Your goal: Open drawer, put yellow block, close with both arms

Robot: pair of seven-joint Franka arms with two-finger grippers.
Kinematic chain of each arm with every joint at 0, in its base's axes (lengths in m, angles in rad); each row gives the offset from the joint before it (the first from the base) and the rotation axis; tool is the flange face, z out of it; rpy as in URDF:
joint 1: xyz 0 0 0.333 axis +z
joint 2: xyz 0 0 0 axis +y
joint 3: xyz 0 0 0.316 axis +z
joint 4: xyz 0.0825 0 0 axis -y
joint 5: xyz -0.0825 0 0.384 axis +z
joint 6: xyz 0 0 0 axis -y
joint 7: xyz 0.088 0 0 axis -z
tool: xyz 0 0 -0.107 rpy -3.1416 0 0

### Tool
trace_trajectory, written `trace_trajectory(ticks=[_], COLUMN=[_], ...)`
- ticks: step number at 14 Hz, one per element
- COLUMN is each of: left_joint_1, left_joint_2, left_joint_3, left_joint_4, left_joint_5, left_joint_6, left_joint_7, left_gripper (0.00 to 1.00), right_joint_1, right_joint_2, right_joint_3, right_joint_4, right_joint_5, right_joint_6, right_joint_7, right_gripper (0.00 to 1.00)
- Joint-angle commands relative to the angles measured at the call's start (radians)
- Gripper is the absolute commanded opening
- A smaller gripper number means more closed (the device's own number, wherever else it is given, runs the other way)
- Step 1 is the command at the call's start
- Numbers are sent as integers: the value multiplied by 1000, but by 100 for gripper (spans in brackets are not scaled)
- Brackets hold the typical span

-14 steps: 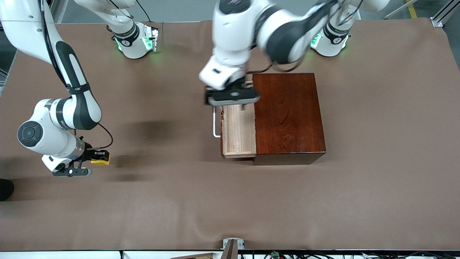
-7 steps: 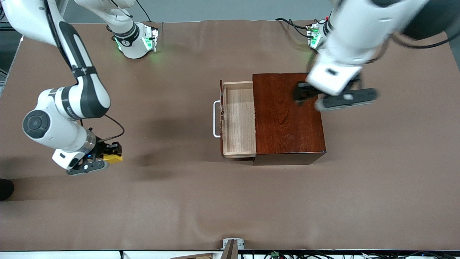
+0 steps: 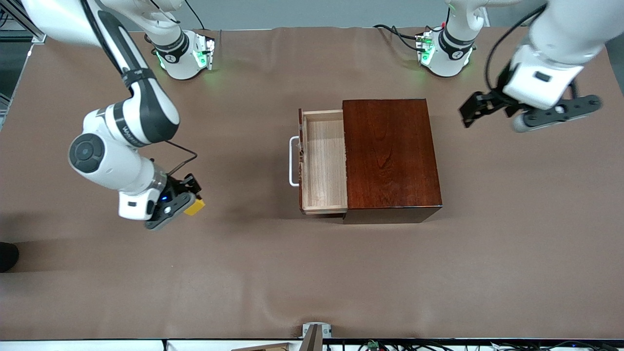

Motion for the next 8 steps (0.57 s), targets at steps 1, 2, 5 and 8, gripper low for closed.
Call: trace_trajectory(ticks=[1, 2, 5, 8], left_joint_1=[61, 76, 97, 120], left_joint_2=[-27, -25, -14, -5], left_joint_3=[1, 3, 3, 3], left_joint_4=[-37, -39, -39, -39], left_joint_5=[-24, -22, -18, -15], left_joint_6=[24, 32, 53, 54], left_joint_7=[167, 236, 345, 363], left_gripper=[100, 100, 100, 100], right_joint_1=[26, 51, 158, 273], right_joint_2=[-10, -8, -8, 16], right_joint_3=[42, 48, 47, 45], right_joint_4=[16, 20, 77, 172], right_joint_5=[12, 9, -5, -34], right_joint_6=[-10, -10, -11, -31], right_joint_7=[-162, -205, -328, -367], right_gripper=[0, 0, 0, 0])
